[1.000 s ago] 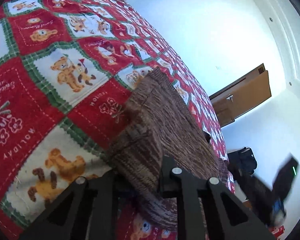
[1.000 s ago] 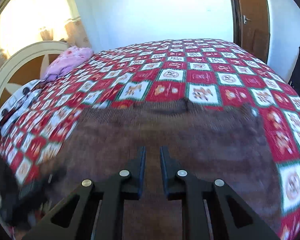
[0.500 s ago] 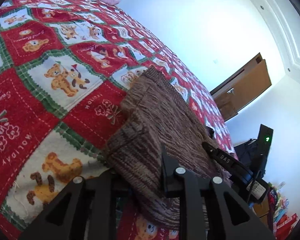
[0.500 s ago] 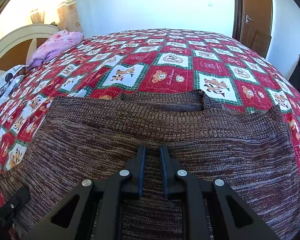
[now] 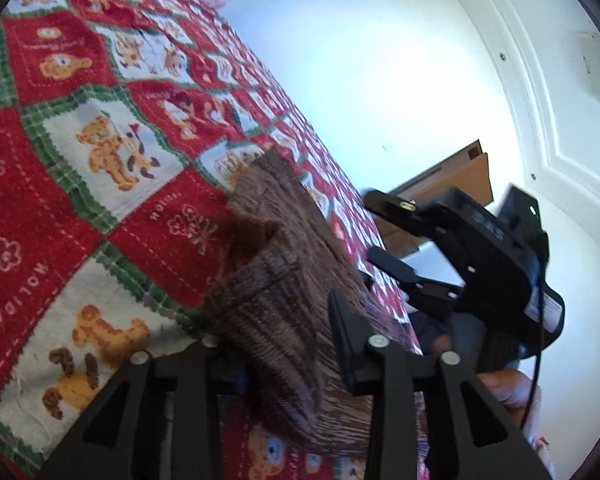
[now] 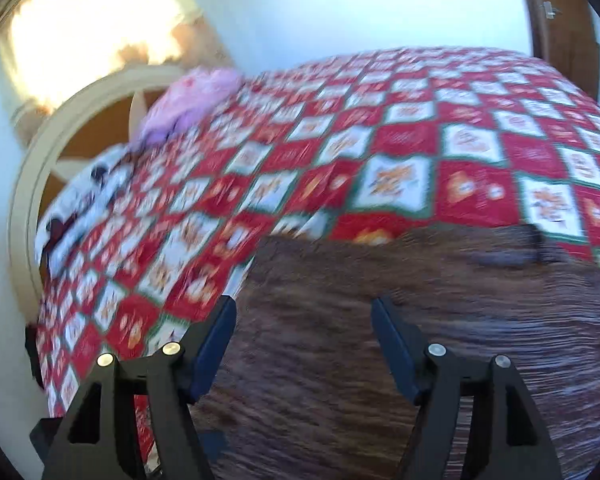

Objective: Fold small clothes

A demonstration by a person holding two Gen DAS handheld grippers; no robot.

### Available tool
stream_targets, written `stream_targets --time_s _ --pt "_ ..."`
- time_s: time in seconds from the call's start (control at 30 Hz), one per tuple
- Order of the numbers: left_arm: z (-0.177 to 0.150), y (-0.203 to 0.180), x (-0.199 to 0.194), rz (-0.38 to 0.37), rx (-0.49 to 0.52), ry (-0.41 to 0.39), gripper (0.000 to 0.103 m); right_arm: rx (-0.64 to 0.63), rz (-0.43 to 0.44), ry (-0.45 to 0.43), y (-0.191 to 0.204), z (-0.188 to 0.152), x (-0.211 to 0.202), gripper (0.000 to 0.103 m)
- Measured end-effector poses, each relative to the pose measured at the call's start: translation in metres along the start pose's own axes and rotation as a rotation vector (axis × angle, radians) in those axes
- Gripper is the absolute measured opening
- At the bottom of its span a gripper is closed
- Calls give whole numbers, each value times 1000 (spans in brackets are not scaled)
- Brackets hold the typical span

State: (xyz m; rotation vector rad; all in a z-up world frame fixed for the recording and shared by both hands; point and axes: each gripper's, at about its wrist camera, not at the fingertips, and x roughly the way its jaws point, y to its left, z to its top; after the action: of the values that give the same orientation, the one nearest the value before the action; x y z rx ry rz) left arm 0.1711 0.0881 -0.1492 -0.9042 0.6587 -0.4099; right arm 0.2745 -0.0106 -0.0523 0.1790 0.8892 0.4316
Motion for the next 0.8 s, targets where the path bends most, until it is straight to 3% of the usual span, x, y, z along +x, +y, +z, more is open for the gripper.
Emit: stream_targets --time_s 0.1,0.13,0.2,0.3,0.5,0.67,0.8 --pt "5 -2 4 62 -24 18 33 -24 0 58 13 -4 13 71" --pt "4 -1 4 103 -23 16 20 -15 29 82 14 -5 16 71" --pt "3 -2 4 118 -7 8 15 5 46 111 12 -6 18 71" --pt "1 -9 -4 68 40 -27 14 -13 52 144 16 1 21 71" --pt "6 -40 -3 98 186 -51 14 -33 28 173 16 12 16 71" --pt "-3 -55 -9 118 293 -93 14 8 89 247 12 22 24 71" --pt "-7 -65 -9 120 343 -94 14 -48 93 284 26 30 31 73"
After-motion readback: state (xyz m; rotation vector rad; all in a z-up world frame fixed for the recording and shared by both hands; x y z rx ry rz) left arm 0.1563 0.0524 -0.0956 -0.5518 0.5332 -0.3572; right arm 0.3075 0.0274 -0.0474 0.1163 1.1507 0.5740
